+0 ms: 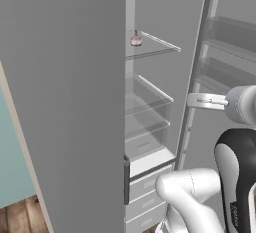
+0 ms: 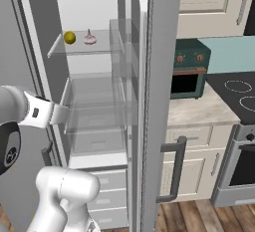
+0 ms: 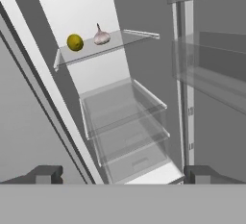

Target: Retrieve the bottle and the shaker from the cabinet and place them next to the mixing bowl on the counter. Then add garlic from the fridge to the mixing bowl.

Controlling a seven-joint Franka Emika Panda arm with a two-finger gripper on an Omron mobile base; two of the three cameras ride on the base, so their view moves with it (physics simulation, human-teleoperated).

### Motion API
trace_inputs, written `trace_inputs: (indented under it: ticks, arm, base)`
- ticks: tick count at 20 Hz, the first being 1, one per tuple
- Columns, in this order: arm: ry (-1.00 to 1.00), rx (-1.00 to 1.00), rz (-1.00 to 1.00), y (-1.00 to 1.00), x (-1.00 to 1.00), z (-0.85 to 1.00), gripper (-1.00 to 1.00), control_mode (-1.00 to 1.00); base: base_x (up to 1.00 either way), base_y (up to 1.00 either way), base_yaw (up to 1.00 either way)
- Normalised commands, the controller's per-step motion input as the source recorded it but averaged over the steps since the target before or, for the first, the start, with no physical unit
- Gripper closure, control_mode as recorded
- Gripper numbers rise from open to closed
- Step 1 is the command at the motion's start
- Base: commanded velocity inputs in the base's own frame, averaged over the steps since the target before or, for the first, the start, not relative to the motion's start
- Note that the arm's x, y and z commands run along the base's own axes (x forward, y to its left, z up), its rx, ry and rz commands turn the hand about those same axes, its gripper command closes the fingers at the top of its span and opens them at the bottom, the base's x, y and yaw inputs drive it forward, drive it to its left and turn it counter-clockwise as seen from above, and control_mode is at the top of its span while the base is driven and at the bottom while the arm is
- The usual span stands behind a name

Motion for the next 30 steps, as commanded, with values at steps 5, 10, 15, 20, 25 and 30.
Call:
trace_inputs:
  ticks: [5,10,15,20,25,30]
  arm:
    - [0.0,0.0,0.0,0.0,0.0,0.0,-1.0,1.0]
    - [0.0,0.0,0.0,0.0,0.0,0.0,-1.0,1.0]
    - [0.11,0.0,0.0,-0.02,0.31,0.11,-1.0,-1.0]
    - [0.21,0.0,0.04,-0.03,0.47,0.29,-1.0,-1.0]
    - [0.03,0.0,0.08,-0.08,0.05,0.04,-1.0,-1.0]
    - [-0.05,0.0,0.0,0.14,0.08,0.0,-1.0,-1.0]
  base:
    - [0.0,0.0,0.0]
    - [0.0,0.0,0.0]
    - [0.0,0.0,0.0]
    - [0.0,0.0,0.0]
    - [0.0,0.0,0.0]
    - [0.0,0.0,0.0]
